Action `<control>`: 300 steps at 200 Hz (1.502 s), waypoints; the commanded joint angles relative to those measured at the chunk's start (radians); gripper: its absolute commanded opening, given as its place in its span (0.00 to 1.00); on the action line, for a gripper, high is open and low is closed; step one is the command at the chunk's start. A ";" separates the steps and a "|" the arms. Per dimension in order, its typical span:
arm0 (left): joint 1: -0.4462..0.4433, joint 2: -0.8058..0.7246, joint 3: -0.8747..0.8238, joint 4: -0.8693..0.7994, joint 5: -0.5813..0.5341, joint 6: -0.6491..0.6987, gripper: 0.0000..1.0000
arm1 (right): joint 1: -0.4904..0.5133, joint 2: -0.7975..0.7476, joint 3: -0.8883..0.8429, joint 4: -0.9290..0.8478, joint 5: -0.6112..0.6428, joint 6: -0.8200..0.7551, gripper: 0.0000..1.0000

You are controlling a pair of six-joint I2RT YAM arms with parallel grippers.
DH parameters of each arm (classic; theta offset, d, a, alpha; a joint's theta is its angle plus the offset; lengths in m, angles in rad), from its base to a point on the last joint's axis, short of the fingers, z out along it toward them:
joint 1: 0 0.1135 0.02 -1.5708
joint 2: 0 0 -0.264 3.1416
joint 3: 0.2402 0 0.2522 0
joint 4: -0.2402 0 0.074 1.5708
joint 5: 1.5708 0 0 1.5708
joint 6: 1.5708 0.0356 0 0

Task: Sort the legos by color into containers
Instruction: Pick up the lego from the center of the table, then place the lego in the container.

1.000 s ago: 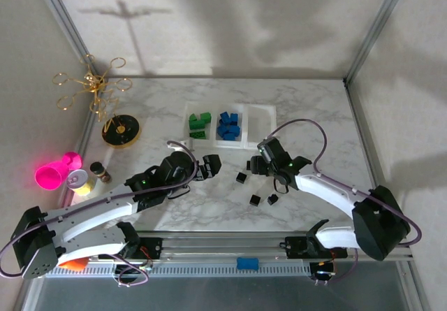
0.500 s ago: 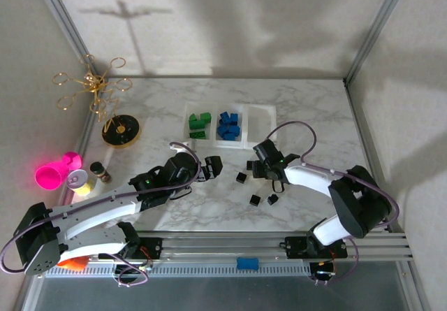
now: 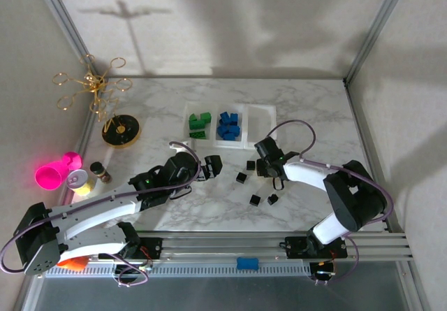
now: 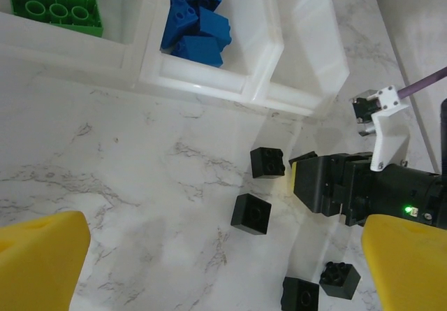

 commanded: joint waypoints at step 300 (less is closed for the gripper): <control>0.026 0.089 0.188 -0.017 -0.116 0.093 1.00 | -0.152 0.262 0.564 0.011 -0.046 -0.134 0.49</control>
